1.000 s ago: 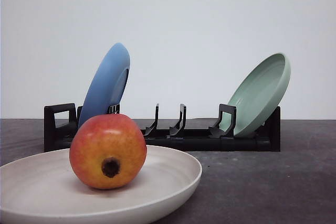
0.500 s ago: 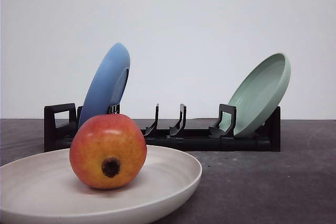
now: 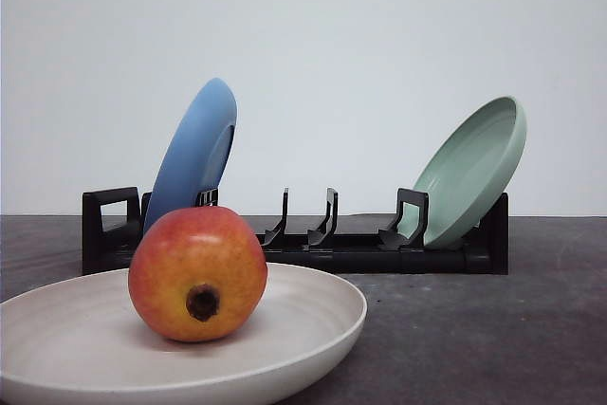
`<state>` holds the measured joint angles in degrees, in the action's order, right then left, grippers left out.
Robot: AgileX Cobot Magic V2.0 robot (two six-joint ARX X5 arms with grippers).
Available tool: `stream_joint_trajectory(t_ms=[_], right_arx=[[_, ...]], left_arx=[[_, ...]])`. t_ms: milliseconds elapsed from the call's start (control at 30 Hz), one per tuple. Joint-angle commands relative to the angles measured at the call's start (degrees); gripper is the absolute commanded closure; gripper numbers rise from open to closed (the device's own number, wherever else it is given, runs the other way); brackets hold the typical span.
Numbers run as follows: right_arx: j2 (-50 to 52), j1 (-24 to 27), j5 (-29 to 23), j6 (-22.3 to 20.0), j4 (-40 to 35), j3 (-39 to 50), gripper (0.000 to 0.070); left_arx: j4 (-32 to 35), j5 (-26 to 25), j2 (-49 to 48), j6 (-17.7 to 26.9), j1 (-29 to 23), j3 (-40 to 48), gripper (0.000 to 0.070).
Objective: Place pomegranate in white plate
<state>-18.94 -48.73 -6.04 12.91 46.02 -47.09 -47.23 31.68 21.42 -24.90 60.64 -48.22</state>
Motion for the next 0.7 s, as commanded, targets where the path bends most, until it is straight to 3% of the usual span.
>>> stream_joint_trajectory(t_ms=[0,167,367,467,667], right_arx=[[-0.02,-0.55,-0.02,-0.06,-0.59,-0.57,0.0698],[-0.02,-0.55,-0.02,-0.07,-0.59,-0.57,0.0698],[-0.02,-0.55,-0.02,-0.05,-0.59,-0.57,0.0698],[-0.02,-0.55,-0.02,-0.07,-0.59,-0.57,0.0698],[-0.02,-0.55,-0.02,-0.04,-0.59,-0.57,0.0698]], left_arx=[[2.62,0.19,-0.83,7.85,-5.18,1.52,0.0700],[14.33,-3.72,-5.42,16.97,-24.49,12.73,0.0700],[32.36,-22.47,-11.84,26.14,-44.12,29.46,0.0700],[39.65,-28.51,-13.61,27.60,-50.33,36.87,0.0700],[42.53,-29.00,-16.74,27.47,-56.34,45.08,0.0700]])
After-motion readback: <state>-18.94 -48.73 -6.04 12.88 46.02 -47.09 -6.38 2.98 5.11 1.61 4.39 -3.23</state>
